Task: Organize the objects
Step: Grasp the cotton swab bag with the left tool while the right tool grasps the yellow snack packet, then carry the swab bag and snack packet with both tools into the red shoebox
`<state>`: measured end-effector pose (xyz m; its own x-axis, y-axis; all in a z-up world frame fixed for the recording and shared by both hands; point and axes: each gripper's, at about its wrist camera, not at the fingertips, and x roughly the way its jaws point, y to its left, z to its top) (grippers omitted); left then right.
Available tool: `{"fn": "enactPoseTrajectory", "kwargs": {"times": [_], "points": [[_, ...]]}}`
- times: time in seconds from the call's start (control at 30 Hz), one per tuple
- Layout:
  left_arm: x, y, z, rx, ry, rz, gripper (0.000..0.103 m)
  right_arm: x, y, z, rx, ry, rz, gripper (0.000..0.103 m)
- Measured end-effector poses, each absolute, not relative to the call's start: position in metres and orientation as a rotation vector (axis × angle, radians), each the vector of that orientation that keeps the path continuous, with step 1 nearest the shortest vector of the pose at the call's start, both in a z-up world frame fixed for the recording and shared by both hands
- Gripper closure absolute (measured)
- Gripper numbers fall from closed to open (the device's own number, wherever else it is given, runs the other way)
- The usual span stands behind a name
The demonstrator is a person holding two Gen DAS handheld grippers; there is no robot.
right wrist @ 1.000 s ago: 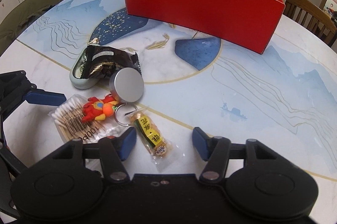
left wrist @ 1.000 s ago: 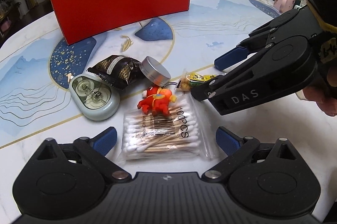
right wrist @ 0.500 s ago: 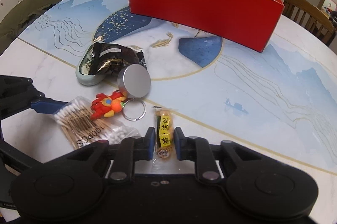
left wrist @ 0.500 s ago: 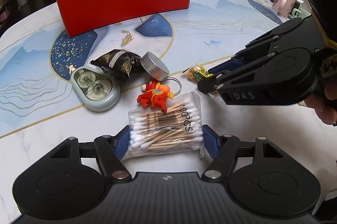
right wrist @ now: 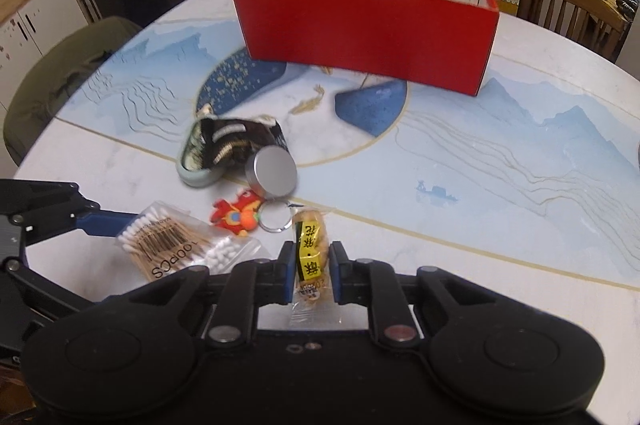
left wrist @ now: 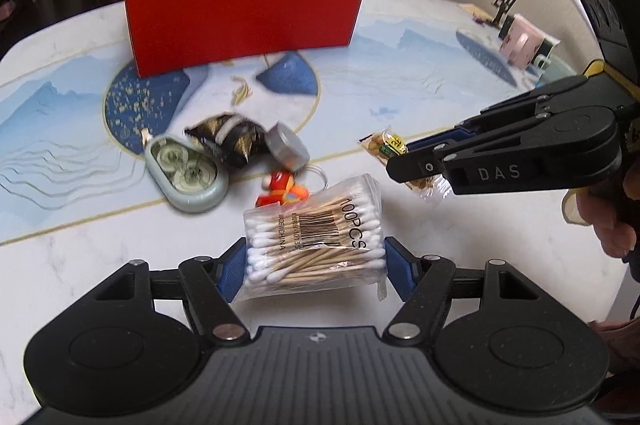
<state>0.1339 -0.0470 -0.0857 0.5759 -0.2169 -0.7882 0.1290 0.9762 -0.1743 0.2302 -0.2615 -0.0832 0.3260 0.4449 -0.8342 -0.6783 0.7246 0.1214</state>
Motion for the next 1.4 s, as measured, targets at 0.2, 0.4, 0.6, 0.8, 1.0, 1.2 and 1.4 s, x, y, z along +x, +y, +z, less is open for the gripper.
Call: {"fn": "enactPoseTrajectory", "kwargs": {"times": [0.2,0.4,0.6,0.8,1.0,1.2,1.4], "points": [[0.139,-0.04,-0.063,-0.122,0.878,-0.177,0.033,0.229,-0.263,-0.064,-0.25,0.97,0.757,0.086],[0.151,-0.028,-0.042,-0.13,0.822,-0.133,0.033,0.235,-0.26,-0.039,-0.263,0.918,0.773,0.086],[0.166,-0.014,-0.02,-0.146,0.774,-0.098,0.033,0.249,-0.258,-0.016,-0.259,0.866,0.778,0.086],[0.184,-0.006,0.0,-0.12,0.741,-0.077,0.033,0.269,-0.256,0.002,-0.255,0.831,0.773,0.086],[0.208,-0.003,0.016,-0.087,0.709,-0.068,0.033,0.288,-0.25,0.012,-0.231,0.799,0.761,0.086],[0.242,0.002,0.028,-0.065,0.699,-0.051,0.033,0.307,-0.238,0.017,-0.234,0.761,0.747,0.086],[0.276,0.01,0.032,-0.044,0.711,-0.04,0.033,0.329,-0.221,0.021,-0.241,0.734,0.737,0.086]]}}
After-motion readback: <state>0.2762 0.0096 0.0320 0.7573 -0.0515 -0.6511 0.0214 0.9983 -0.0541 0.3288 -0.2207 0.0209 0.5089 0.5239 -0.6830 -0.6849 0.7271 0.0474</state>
